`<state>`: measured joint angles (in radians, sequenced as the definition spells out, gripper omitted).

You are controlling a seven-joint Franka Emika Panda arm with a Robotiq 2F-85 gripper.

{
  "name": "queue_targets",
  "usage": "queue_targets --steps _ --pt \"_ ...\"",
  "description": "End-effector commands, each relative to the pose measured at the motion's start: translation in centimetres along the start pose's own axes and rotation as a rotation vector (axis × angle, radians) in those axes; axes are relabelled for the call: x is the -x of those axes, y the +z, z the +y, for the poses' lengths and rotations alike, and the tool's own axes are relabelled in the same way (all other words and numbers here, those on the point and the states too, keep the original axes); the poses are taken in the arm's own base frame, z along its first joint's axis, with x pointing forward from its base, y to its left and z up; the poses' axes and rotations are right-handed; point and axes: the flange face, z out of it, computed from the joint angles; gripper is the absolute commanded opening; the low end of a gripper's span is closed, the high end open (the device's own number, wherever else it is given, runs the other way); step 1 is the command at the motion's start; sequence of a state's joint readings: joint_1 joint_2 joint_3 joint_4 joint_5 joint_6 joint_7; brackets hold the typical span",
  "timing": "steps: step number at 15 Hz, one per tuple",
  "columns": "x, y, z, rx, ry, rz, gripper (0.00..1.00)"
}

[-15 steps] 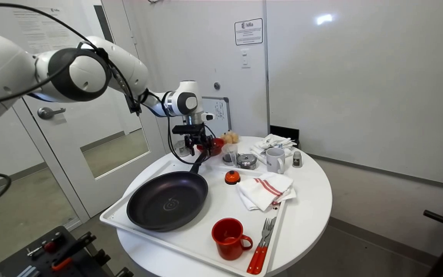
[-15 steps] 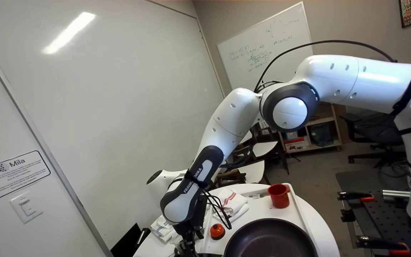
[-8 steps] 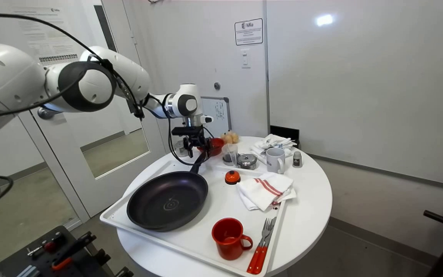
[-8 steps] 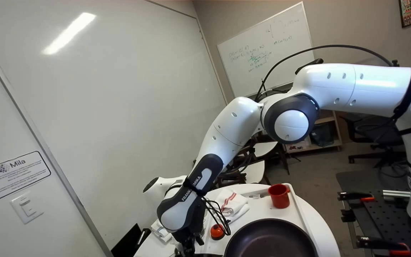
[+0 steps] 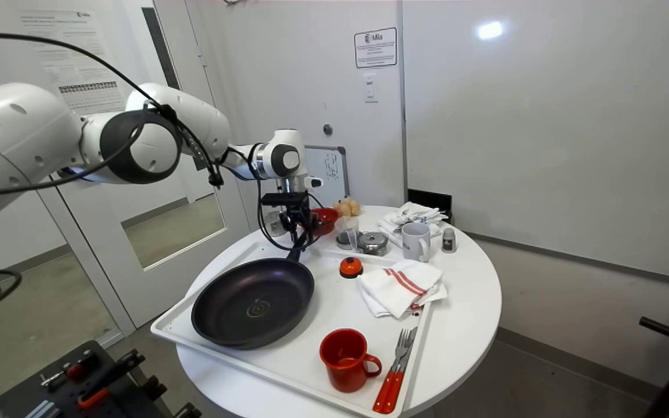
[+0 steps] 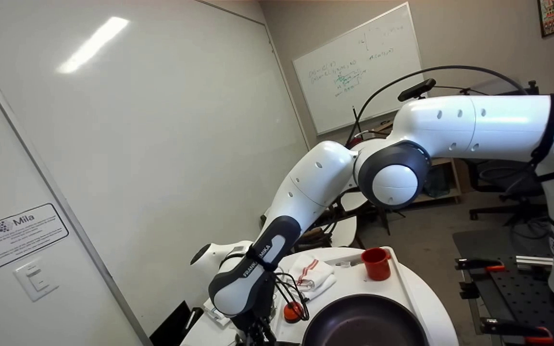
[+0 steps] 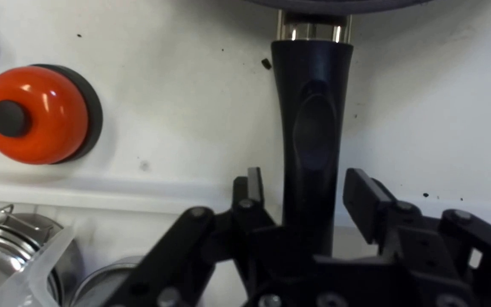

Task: Move the black pan to the left

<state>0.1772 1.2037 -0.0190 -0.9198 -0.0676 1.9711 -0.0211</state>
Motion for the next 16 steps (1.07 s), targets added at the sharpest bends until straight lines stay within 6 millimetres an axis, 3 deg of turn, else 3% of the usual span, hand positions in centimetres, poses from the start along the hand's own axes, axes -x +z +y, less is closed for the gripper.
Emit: queue_targets --steps 1,4,10,16 --pt "-0.7 -0.4 -0.1 0.019 0.0 -0.007 0.23" --pt "-0.9 -0.8 -1.4 0.032 -0.011 -0.008 0.04" --pt "-0.9 -0.3 -5.5 0.074 -0.088 -0.023 0.07" --pt "-0.9 -1.6 -8.3 0.089 -0.161 -0.001 0.07"
